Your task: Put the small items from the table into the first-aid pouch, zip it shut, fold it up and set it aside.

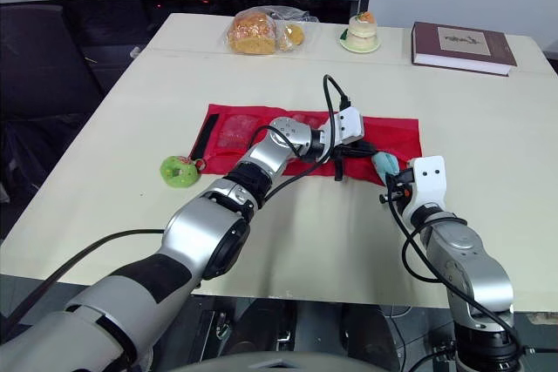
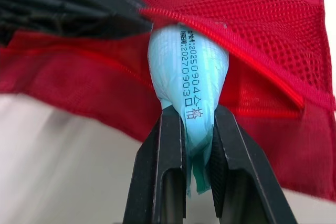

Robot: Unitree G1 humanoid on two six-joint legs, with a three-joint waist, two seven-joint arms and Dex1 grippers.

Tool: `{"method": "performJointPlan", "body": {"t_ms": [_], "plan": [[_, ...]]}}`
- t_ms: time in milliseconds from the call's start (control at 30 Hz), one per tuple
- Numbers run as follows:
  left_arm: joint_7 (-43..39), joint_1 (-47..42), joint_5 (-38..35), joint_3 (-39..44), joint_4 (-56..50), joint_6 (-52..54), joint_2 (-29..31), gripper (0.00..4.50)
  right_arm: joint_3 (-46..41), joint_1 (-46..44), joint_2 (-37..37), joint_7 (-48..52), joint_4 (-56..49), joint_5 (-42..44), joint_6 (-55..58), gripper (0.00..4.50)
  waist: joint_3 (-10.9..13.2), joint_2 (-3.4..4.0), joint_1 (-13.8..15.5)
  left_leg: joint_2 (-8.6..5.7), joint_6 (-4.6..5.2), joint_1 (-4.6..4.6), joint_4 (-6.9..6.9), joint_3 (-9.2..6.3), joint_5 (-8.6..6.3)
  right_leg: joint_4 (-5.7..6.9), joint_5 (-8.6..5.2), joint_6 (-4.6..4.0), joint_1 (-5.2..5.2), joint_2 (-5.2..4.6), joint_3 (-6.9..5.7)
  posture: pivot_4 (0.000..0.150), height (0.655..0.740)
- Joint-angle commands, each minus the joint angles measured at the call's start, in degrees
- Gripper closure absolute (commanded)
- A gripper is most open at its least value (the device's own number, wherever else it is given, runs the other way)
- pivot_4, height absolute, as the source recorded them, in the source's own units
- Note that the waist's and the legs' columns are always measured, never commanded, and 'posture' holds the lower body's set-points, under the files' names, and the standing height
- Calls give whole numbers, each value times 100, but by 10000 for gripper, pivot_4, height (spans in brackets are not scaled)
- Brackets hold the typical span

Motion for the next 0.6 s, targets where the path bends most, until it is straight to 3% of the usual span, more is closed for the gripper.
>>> {"method": "performJointPlan", "body": {"t_ms": [33, 267, 333, 433, 467, 533, 600], "plan": [[-114, 32, -124, -61, -342, -5, -193, 45000, -195, -421, 274, -435, 233, -180, -139, 44659, -1, 1, 7, 0, 0, 0, 0, -1, 0, 2, 0, 0, 0, 0, 0, 1500, 7289], [-98, 158, -104, -122, -443, 52, -304, 45000, -305, -1283, 837, -1016, 1211, -513, -565, 44659, 0, 4, -3, 0, -1, -1, -1, 2, 0, 5, 0, 0, -6, 1, 2, 1500, 7289], [-21, 143, -103, -99, -404, 80, -311, 45000, -283, -1290, 852, -997, 1222, -535, -539, 34178, 0, 4, -4, 0, 0, -2, -1, 2, 0, 6, 0, 0, -6, 0, 3, 1500, 7289], [191, 68, -88, -54, -294, 143, -330, 45000, -186, -1063, 757, -866, 951, -557, -469, 24910, 0, 4, 0, 0, 0, -2, -1, 3, 0, 6, 0, 0, -6, 0, 4, 1500, 7289], [263, 36, -79, -44, -250, 155, -341, 45000, -134, -927, 676, -765, 779, -542, -401, 17199, 0, 4, -3, 0, 0, -1, -1, 2, 0, 6, 0, 0, -6, 0, 4, 1500, 7289], [333, 17, -87, -35, -225, 168, -353, 45000, -69, -692, 578, -635, 467, -495, -250, 12022, -1, 6, -3, 0, 0, -2, -1, 2, 0, 6, 0, 0, -6, 0, 4, 1500, 7289], [367, 19, -94, -39, -209, 171, -372, 45000, -1, -411, 415, -505, 46, -440, -4, 12022, -2, 8, -10, 0, 0, -2, -1, 3, 0, 7, 0, 0, -7, 1, 5, 1500, 7289]]}}
